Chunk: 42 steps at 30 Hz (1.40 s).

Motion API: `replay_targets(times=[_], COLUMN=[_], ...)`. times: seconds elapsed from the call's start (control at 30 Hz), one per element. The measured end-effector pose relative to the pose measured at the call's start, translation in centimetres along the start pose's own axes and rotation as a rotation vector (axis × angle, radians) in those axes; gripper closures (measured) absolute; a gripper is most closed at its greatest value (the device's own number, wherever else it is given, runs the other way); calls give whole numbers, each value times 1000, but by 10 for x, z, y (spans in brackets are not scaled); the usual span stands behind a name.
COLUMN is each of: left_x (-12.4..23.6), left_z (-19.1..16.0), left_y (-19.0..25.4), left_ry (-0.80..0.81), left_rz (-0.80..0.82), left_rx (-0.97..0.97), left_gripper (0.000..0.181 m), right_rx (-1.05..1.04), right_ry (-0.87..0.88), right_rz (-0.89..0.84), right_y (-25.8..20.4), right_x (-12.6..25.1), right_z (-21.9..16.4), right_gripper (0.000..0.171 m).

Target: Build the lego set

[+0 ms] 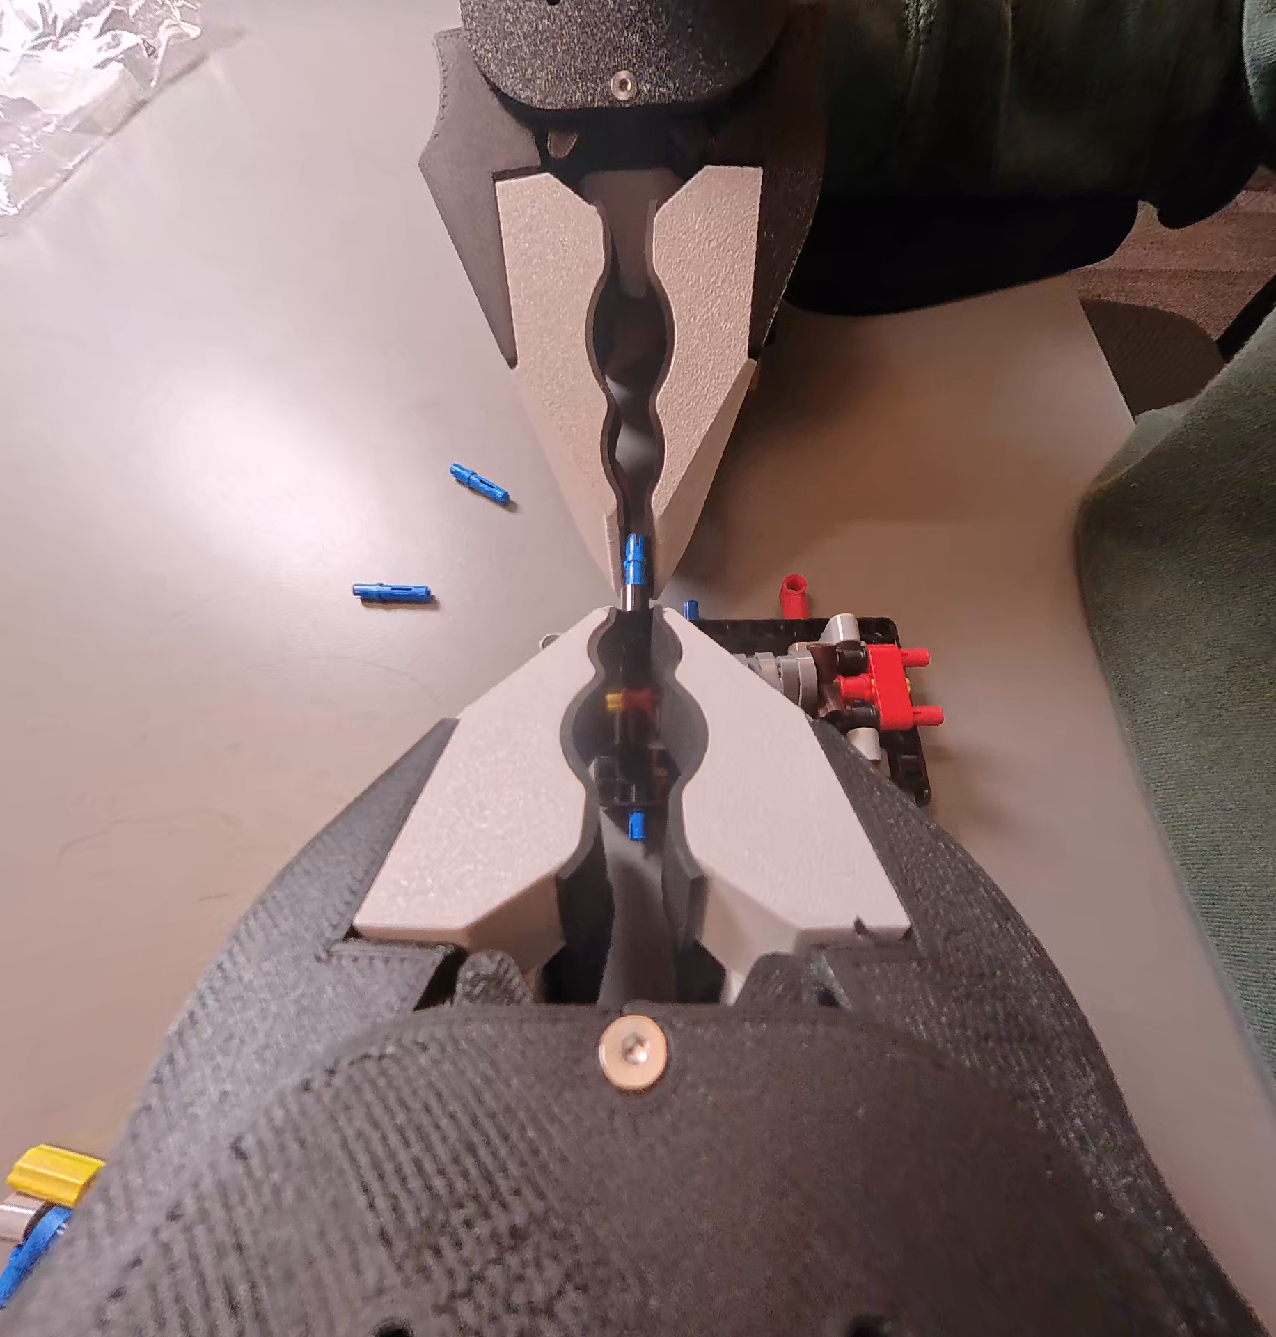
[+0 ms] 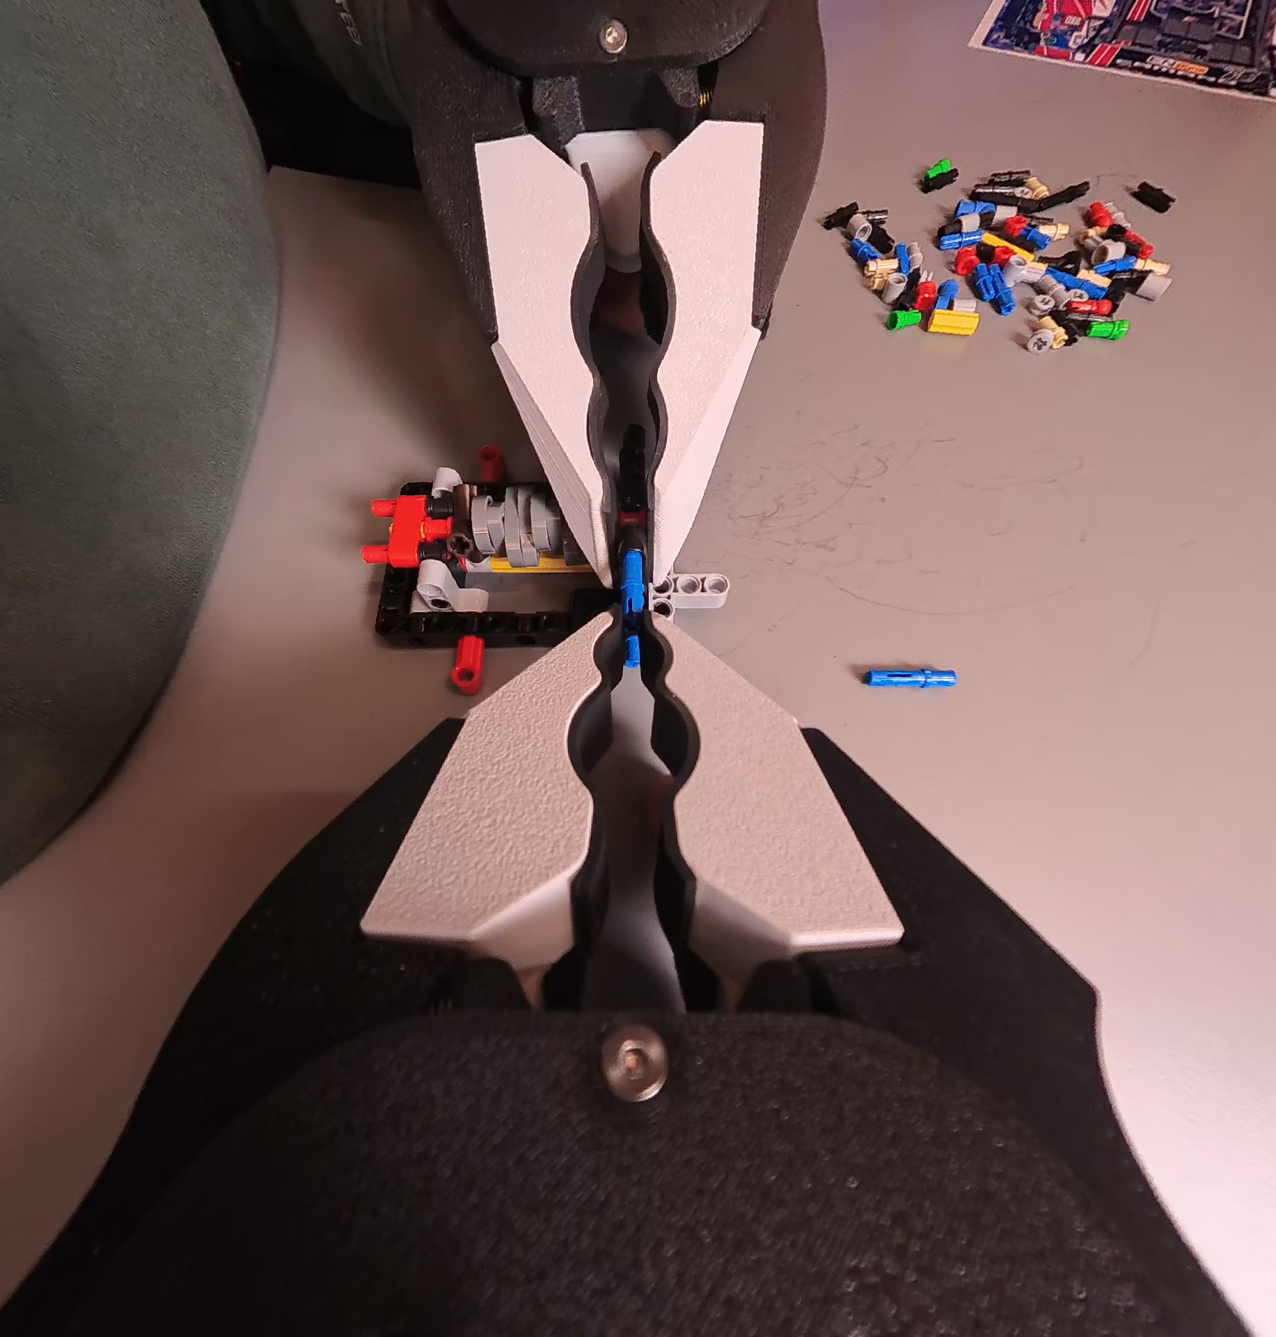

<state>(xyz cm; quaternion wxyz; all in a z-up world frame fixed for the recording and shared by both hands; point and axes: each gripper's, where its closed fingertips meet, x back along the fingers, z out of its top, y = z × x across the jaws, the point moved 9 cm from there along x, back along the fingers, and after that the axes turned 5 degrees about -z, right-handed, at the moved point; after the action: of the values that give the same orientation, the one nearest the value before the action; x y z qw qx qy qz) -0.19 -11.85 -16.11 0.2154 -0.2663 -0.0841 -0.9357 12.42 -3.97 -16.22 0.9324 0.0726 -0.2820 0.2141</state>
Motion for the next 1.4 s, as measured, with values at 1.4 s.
replay_targets(times=[1.4], left_x=[12], left_z=[2], left_y=[-2], left_ry=[72], left_rz=[-48], left_rx=[29], left_gripper=[137], right_rx=[-1], right_ry=[13], right_rz=[-14], right_y=[1], right_x=[3], right_z=[0], right_gripper=[146])
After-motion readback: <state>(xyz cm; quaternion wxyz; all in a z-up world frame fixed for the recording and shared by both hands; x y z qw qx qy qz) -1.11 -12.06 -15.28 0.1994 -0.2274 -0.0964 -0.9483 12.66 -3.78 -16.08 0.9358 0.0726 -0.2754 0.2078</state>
